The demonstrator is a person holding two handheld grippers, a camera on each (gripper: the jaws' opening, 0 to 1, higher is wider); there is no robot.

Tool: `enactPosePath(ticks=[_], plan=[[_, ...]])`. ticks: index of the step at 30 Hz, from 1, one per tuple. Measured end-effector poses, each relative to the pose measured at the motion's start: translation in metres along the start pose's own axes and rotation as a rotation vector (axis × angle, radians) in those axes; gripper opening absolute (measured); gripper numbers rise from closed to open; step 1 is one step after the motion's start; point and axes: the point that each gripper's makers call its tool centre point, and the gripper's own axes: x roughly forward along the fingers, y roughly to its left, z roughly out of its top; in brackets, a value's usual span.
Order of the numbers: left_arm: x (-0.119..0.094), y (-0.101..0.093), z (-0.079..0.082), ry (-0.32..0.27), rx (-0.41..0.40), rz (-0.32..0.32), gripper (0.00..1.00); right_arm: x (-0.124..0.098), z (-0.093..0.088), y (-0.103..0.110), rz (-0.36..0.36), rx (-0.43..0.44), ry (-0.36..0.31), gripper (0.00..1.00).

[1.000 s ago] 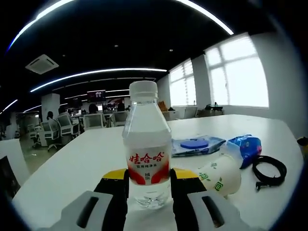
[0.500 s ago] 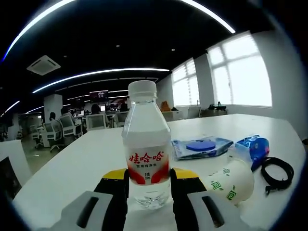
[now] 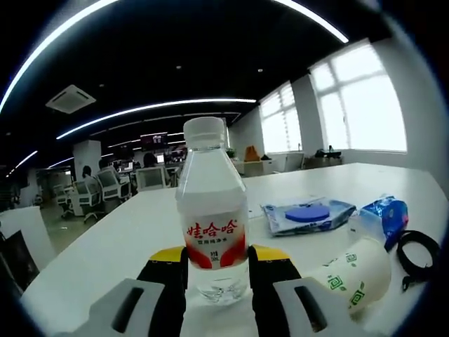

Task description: Arrange the tabletop items into an orderly group along one side of the table until the central work area is clear of visible clutter.

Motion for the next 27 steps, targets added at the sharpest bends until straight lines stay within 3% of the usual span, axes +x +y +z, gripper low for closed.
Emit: enactPosePath(ticks=[9, 16, 27], plan=[[0.006, 0.004, 0.000, 0.005, 0.004, 0.035, 0.33, 0.003, 0.001, -0.002, 0.002, 0.011, -0.009, 0.55], [0.008, 0.004, 0.000, 0.003, 0.011, 0.053, 0.33, 0.008, 0.014, 0.002, 0.014, 0.014, -0.051, 0.55], [0.008, 0.005, -0.002, 0.014, 0.047, 0.057, 0.34, 0.009, 0.019, 0.008, 0.030, 0.010, -0.063, 0.55]])
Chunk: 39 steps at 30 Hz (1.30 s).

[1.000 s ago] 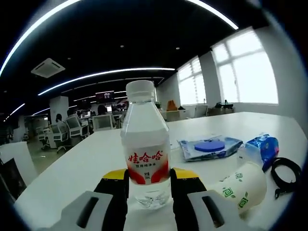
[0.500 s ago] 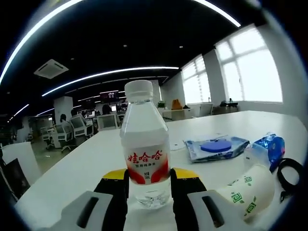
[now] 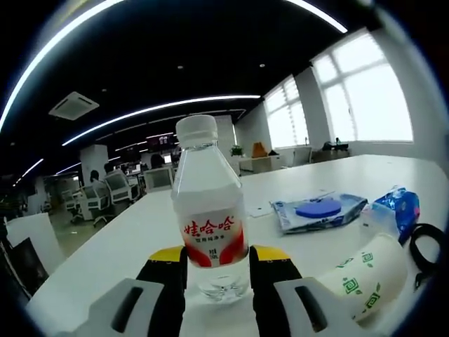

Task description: Arrange the tabletop items into an orderly group along one side of the table until the central work area is clear of visible clutter.

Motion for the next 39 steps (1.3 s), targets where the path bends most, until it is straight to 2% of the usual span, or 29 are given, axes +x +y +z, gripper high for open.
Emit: enactPosePath(ticks=[21, 29, 39], plan=[[-0.003, 0.002, 0.000, 0.007, -0.044, -0.011, 0.33, 0.000, -0.001, 0.008, 0.013, -0.002, 0.008, 0.55], [-0.010, 0.000, 0.003, 0.002, -0.025, -0.026, 0.32, 0.000, -0.001, 0.009, 0.018, -0.005, 0.010, 0.55], [-0.023, -0.003, 0.019, -0.029, 0.035, -0.041, 0.32, 0.000, 0.000, 0.012, 0.023, -0.008, 0.010, 0.55]])
